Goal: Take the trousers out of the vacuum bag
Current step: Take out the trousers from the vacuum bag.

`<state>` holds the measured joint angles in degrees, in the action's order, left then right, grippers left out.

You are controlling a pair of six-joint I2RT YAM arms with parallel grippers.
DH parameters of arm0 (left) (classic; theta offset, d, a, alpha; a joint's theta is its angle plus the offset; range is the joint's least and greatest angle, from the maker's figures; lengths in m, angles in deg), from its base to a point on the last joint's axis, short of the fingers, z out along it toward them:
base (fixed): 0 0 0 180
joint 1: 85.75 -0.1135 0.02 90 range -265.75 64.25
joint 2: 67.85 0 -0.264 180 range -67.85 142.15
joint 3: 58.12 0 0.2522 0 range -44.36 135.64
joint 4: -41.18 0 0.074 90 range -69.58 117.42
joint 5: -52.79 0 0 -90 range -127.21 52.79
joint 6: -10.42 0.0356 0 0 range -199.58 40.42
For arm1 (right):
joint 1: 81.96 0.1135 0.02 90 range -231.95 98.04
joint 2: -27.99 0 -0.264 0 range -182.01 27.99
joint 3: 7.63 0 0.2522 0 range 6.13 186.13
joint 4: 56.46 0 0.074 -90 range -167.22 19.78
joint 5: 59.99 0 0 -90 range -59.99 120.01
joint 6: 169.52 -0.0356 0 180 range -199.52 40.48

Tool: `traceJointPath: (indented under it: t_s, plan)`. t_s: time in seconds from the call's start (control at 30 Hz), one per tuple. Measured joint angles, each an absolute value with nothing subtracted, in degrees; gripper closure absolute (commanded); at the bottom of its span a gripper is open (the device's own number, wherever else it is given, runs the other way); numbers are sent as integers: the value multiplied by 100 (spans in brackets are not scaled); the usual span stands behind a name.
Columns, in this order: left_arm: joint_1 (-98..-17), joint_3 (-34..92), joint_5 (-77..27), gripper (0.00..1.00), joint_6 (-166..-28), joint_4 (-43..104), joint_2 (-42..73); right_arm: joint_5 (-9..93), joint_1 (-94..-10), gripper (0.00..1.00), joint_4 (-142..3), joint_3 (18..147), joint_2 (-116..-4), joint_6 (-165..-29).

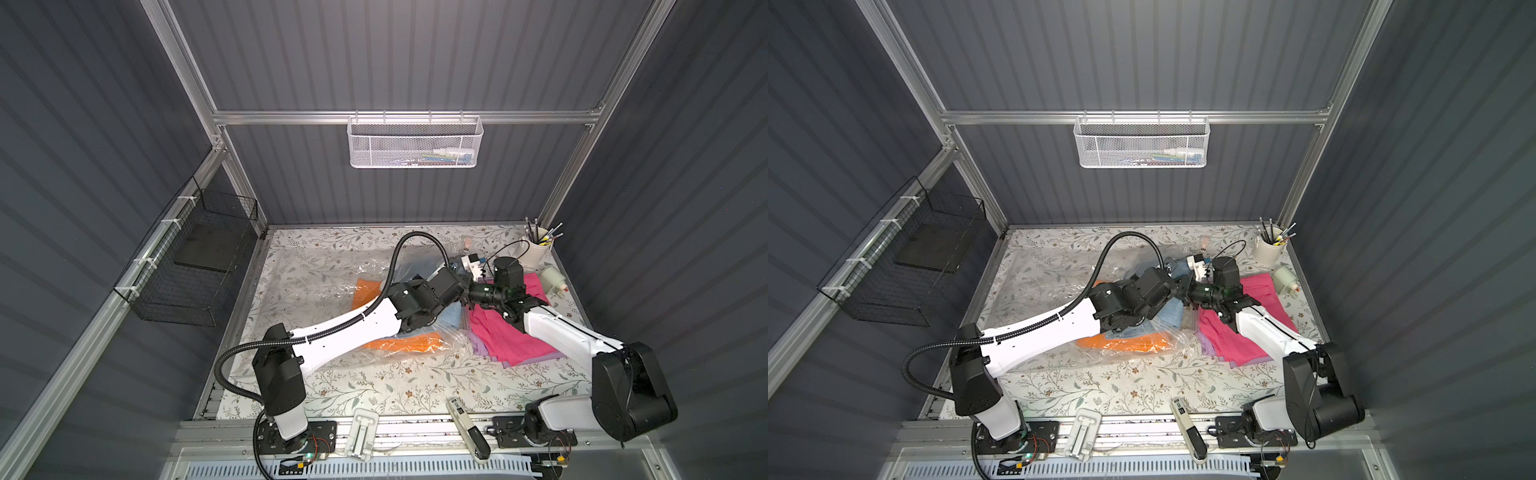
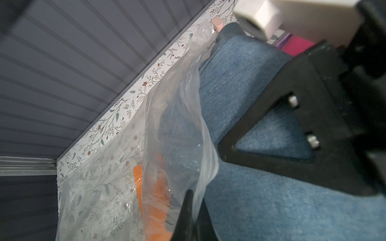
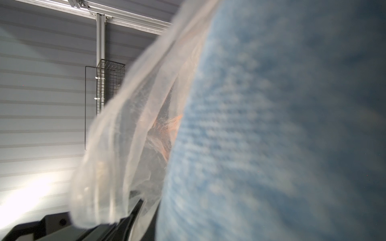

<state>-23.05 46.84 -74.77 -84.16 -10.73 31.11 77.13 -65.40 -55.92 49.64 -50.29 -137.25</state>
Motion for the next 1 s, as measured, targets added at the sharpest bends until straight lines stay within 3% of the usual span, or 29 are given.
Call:
traceJointPath:
  t_s: [1.0]
  plan:
    - [-2305,4588,-7521,100,-8473,-1097,3113,7625,-7727,100,-7377,4964,-3158,-13170]
